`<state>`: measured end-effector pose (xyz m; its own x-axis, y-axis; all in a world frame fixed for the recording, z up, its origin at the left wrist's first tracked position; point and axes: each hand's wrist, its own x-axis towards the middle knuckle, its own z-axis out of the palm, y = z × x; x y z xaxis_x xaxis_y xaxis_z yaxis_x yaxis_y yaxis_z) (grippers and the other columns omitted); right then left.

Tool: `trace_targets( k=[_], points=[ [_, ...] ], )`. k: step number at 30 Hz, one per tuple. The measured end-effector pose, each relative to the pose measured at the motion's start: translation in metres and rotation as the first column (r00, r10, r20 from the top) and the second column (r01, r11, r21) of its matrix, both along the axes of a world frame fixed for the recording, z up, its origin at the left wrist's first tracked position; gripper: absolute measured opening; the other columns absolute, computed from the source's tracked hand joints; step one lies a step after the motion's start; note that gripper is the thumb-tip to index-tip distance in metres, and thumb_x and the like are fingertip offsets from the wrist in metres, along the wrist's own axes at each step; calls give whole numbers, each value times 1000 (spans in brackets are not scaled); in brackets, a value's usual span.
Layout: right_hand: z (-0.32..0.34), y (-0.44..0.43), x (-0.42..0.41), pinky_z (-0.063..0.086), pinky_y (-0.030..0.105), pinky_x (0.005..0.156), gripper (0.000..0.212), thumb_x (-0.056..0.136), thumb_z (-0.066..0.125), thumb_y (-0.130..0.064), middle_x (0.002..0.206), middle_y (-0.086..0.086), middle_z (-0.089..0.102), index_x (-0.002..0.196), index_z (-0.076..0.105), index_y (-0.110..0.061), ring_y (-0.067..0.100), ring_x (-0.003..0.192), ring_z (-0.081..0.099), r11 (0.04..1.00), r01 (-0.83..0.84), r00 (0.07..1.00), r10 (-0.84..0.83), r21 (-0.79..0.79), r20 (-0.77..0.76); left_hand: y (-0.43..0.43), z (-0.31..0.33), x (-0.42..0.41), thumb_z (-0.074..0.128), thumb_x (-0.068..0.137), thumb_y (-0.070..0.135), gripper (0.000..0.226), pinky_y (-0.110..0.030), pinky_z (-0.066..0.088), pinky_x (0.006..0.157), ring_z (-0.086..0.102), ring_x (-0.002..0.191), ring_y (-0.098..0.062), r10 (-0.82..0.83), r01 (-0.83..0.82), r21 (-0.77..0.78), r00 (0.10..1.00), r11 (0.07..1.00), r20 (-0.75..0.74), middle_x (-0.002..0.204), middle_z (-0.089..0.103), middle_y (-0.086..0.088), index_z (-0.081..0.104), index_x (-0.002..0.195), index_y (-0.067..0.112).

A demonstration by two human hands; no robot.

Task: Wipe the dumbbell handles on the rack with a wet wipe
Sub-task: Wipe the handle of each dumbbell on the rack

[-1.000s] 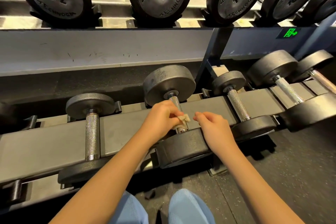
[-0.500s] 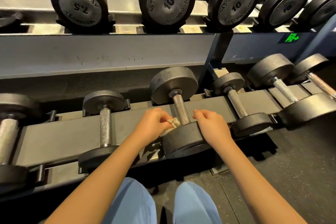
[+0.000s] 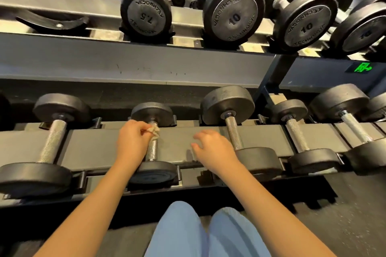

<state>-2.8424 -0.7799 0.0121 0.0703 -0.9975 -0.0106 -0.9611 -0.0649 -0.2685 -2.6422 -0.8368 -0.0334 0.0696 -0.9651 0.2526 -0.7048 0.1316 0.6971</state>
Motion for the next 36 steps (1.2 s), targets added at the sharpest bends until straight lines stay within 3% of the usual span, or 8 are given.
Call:
trace_targets(
  k=[5, 8, 14, 20, 24, 28, 31, 36],
  points=[
    [-42, -34, 24, 44, 38, 97, 37, 98, 43, -26, 132, 7, 51, 131, 54, -11, 25, 119, 48, 984, -76, 994, 63, 163, 85, -8, -2, -5, 67, 87, 16, 17, -25, 39, 79, 54, 92, -14, -4, 3, -27, 1000, 1000, -24, 100, 58, -1, 72, 102, 13],
    [-64, -48, 29, 43, 39, 96, 32, 97, 46, -24, 124, 8, 53, 121, 60, -9, 26, 116, 47, 997, -47, 995, 41, 65, 91, -16, -3, -7, 66, 87, 19, 19, -21, 37, 76, 52, 91, -10, 24, -26, -49, 999, 998, -36, 98, 56, 3, 72, 105, 14],
    [-113, -30, 39, 51, 41, 82, 32, 85, 58, -14, 119, 8, 61, 116, 64, -10, 29, 102, 55, 937, 97, 985, -42, -335, 168, -12, 1, -5, 65, 89, 22, 19, -19, 38, 74, 52, 89, -8, -9, 9, 9, 999, 1000, 50, 102, 57, 1, 71, 105, 14],
    [-118, -31, 45, 48, 47, 88, 33, 81, 69, -10, 122, 10, 62, 113, 67, -10, 32, 112, 53, 921, 203, 942, -92, -332, 321, 2, 3, -1, 65, 88, 26, 26, -26, 45, 82, 55, 91, -13, -84, 82, 48, 996, 995, 38, 101, 57, -2, 70, 109, 12],
    [-121, -27, 47, 45, 45, 92, 38, 84, 67, -12, 131, 11, 57, 121, 63, -9, 33, 117, 49, 932, 181, 947, -79, -315, 313, -9, 7, -2, 65, 88, 22, 20, -22, 39, 81, 53, 99, -11, -55, 54, 40, 998, 998, 40, 107, 58, 0, 71, 107, 15],
    [-118, -26, 44, 42, 46, 96, 37, 88, 63, -16, 135, 9, 54, 124, 61, -10, 31, 122, 46, 938, 167, 956, -78, -304, 284, -20, 11, -8, 66, 88, 20, 20, -28, 44, 87, 54, 103, -16, -9, 8, 28, 1000, 1000, 27, 106, 60, -2, 71, 105, 12],
    [-115, -29, 43, 34, 42, 104, 36, 93, 55, -24, 139, 5, 49, 127, 59, -12, 25, 129, 38, 950, 176, 942, -85, -260, 326, -20, 10, -6, 67, 87, 23, 21, -23, 45, 82, 54, 97, -14, -17, 13, 56, 998, 998, 64, 104, 59, -1, 71, 104, 11],
    [-114, -37, 51, 34, 42, 101, 32, 88, 59, -26, 127, 6, 57, 113, 67, -9, 26, 122, 46, 920, 288, 904, -169, -267, 394, -7, 4, 4, 71, 83, 32, 16, -8, 33, 59, 48, 74, -3, -92, 86, 102, 995, 991, 50, 88, 55, 6, 73, 90, 17]
  ],
)
